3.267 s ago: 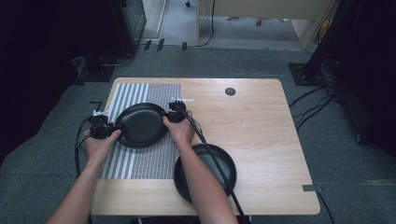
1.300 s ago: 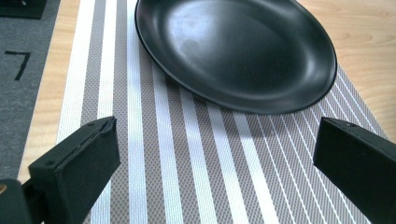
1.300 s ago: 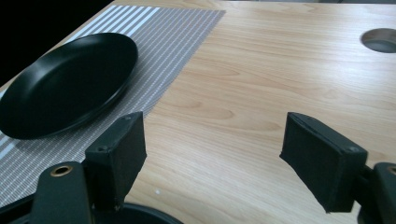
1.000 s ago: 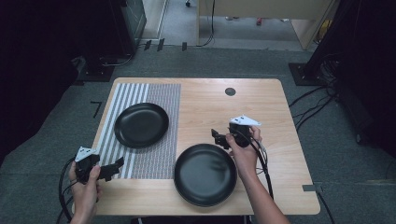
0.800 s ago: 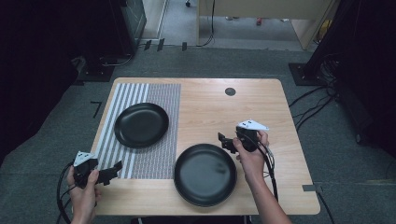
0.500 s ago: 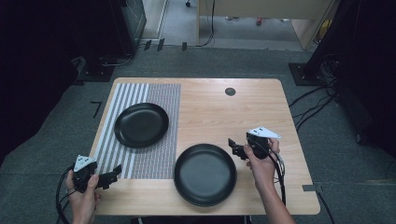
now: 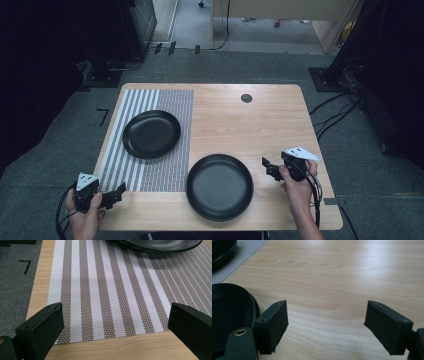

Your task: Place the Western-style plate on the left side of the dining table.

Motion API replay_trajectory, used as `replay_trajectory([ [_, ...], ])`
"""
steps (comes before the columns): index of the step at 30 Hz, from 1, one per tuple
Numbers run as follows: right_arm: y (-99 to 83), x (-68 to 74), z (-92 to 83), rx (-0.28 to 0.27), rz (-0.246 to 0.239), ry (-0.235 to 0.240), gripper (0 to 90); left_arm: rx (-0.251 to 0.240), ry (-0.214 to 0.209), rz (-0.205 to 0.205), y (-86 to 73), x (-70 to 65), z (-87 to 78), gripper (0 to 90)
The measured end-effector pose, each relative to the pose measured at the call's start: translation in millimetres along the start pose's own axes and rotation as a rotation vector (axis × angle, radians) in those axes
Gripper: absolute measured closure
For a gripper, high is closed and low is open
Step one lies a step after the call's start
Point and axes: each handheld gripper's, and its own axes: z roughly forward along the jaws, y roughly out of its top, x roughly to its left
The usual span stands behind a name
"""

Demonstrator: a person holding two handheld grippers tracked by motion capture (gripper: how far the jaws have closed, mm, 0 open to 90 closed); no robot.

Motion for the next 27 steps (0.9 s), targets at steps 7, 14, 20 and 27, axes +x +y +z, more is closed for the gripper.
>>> replay_trajectory([
  [7, -12.9, -20.7, -11.4, -0.003, 0.035, -0.033, 18.5, 0.005, 0.024, 0.002, -4.1, 5.6, -1.4, 0.3],
  [14, -22.7, -37.2, -20.1, 0.005, 0.051, -0.066, 18.5, 0.014, 0.044, 0.017, -7.9, 8.9, -1.5, 0.3],
  [20, -32.5, -55.5, -31.2, 0.006, 0.082, -0.101, 18.5, 0.015, 0.054, 0.007, -9.9, 13.6, -0.7, 0.3],
  [27, -49.2, -75.5, -41.1, 0.033, 0.099, -0.149, 18.5, 0.028, 0.058, 0.029, -13.0, 11.2, 1.4, 0.3],
])
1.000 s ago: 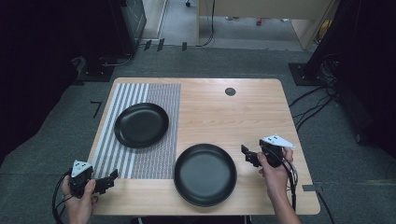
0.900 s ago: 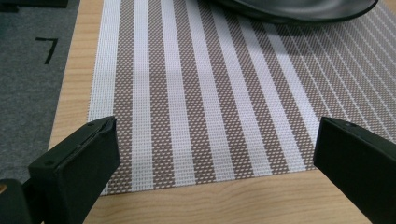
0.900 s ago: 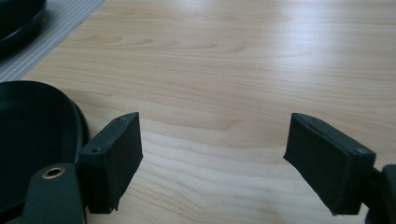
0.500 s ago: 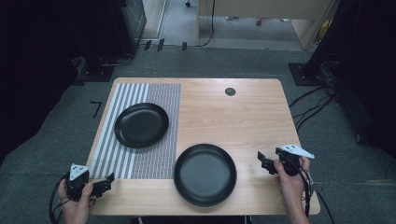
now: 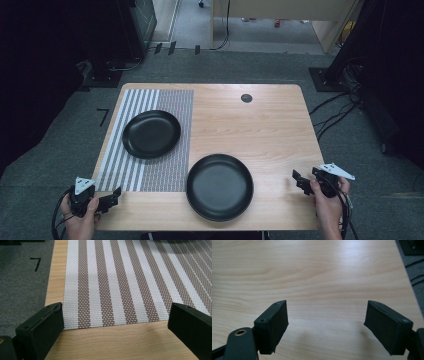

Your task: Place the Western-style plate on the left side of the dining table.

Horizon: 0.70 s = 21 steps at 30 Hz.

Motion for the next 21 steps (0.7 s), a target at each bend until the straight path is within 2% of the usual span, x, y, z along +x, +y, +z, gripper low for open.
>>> replay_trajectory([
  [6, -10.1, -16.0, -6.4, 0.014, 0.017, -0.033, 18.4, 0.008, 0.004, 0.006, -1.6, -0.3, 1.3, 0.3],
  [9, -18.2, -24.0, -13.2, 0.010, 0.019, -0.051, 18.3, 0.008, 0.015, 0.019, -2.5, -1.7, 1.9, 0.3],
  [10, -19.4, -24.8, -14.7, 0.010, 0.016, -0.057, 18.3, 0.009, 0.029, 0.037, -3.4, -3.4, 2.6, 0.3],
  [11, -20.4, -25.1, -15.8, 0.012, 0.011, -0.060, 18.3, 0.009, 0.029, 0.037, -3.4, -3.4, 2.6, 0.3],
  [12, -21.2, -24.7, -16.4, 0.013, 0.001, -0.066, 18.3, 0.007, 0.041, 0.058, -5.0, -5.6, 3.3, 0.2],
  [15, -22.7, -20.9, -17.0, 0.024, -0.024, -0.085, 18.1, -0.001, 0.039, 0.056, -6.0, -5.7, 3.3, 0.0],
  [17, -24.4, -13.2, -15.7, 0.044, -0.085, -0.121, 17.4, -0.009, 0.037, 0.060, -7.2, -5.5, 3.4, 0.0],
  [21, -24.8, -12.2, -15.9, 0.046, -0.091, -0.112, 17.1, -0.015, 0.033, 0.063, -7.6, -5.1, 3.7, 0.0],
])
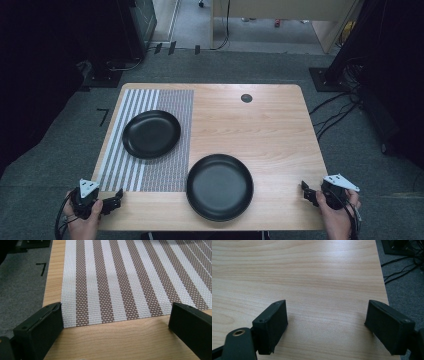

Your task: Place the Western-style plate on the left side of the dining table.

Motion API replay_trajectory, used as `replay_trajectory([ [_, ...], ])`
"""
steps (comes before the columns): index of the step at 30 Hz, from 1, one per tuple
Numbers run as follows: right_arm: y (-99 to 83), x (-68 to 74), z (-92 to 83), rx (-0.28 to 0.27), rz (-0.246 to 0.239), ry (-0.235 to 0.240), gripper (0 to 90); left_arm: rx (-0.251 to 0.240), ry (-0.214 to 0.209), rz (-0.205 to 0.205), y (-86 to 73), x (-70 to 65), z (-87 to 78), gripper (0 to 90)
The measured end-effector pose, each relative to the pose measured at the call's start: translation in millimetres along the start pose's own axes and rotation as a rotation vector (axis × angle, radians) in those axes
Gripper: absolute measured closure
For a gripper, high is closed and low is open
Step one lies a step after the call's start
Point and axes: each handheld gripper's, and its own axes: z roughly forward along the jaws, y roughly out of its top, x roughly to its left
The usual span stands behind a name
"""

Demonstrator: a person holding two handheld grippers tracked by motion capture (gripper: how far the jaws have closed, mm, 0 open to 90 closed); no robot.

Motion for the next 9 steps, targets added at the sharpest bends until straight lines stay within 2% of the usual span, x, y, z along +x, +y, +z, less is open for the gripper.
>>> replay_trajectory([
  [9, 0.0, -0.1, -0.1, 0.000, 0.004, 0.000, 17.2, 0.000, -0.006, 0.005, 0.2, 0.7, 0.2, 0.0],
])
